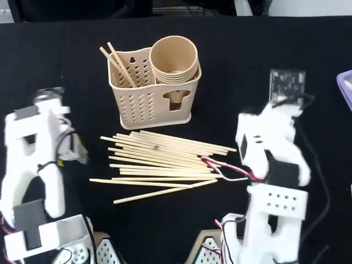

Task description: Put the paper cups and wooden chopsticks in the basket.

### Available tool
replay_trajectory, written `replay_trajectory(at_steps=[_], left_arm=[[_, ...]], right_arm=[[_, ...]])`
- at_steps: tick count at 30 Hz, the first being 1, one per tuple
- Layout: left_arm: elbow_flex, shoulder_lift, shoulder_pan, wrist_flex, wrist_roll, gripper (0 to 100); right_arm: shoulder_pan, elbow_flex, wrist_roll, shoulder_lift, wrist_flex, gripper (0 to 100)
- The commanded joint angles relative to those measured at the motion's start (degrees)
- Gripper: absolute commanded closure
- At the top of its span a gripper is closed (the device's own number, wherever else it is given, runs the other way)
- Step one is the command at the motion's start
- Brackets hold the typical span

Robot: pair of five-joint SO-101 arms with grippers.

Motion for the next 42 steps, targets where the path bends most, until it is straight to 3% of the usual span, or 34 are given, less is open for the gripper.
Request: replay_trajectory(at_steps=[1, 6, 15, 22, 28, 31, 34, 42], left_arm=[[-2.9, -2.3, 10.9, 4.9, -5.7, 79], [-0.9, -2.4, 17.4, 9.6, -11.3, 79], [1.5, -3.3, 18.2, 9.4, -12.3, 79], [17.9, -28.7, 18.4, 0.2, -12.4, 78], [21.6, -43.7, 19.2, 2.8, -14.3, 77], [22.0, -43.3, 23.6, 8.0, -20.7, 72], [22.2, -43.3, 29.6, 8.7, -24.2, 73], [26.4, -40.1, 47.5, -6.9, -14.1, 74]], right_arm=[[1.2, 6.5, -4.7, -0.6, -6.1, 88.9], [1.7, 13.0, -6.3, -0.5, -10.7, 88.9], [3.2, 19.8, -6.1, -0.5, -17.9, 88.9], [2.9, 21.5, -6.0, -0.5, -20.0, 88.9], [2.9, 21.7, -6.0, -0.1, -20.3, 88.9], [2.9, 21.7, -5.9, -0.1, -20.3, 88.9], [3.3, 21.7, -5.9, -0.4, -20.3, 88.9], [3.3, 21.7, -5.9, -0.3, -19.9, 88.9]])
